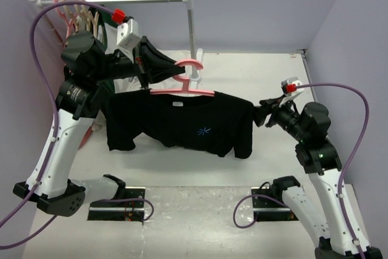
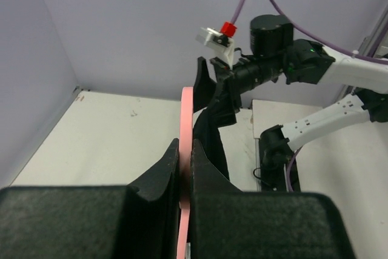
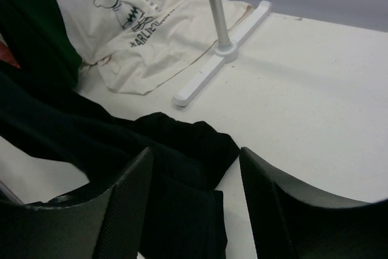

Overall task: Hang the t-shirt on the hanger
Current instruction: Place the T-shirt on the hanger, then place the hanger at the clothesline.

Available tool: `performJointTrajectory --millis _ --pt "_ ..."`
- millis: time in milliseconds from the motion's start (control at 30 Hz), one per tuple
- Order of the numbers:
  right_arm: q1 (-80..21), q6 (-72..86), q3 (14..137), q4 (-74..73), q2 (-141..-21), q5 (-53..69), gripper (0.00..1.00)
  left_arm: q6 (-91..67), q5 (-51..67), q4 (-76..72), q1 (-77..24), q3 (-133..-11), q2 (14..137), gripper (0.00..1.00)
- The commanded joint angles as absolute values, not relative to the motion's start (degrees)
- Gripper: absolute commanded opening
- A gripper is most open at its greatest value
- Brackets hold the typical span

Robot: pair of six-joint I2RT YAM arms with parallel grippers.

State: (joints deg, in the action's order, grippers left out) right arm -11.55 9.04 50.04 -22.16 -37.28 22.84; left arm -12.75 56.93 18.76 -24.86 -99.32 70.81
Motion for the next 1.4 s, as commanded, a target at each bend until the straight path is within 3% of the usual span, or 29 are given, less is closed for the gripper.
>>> performJointTrajectory --millis 0,233,433,567,1000,1367 --pt "-11.3 11.4 49.2 -23.7 -31.3 10.0 0.64 -10.0 47.6 18.2 -24.5 -103.2 70.6 0.00" --pt "-11.3 13.0 47.5 -21.9 -26.1 5.8 0.65 -13.0 27.1 15.9 -24.5 -104.1 68.0 0.00" --pt "-11.3 12.7 48.5 -22.1 -25.9 6.2 0.65 -12.1 6.9 20.5 -24.5 -117.0 66.9 0.00" --pt "-11.3 12.6 49.0 -22.1 -26.2 6.5 0.65 -10.7 -4.0 20.5 -24.5 -119.2 64.2 0.00" --pt "-11.3 12.6 48.9 -22.0 -27.5 7.2 0.65 -5.1 -18.0 24.0 -24.6 -124.7 65.7 0.00" --pt "-11.3 12.4 48.4 -21.4 -28.6 9.1 0.65 -4.6 -8.1 21.8 -24.5 -112.1 72.1 0.00"
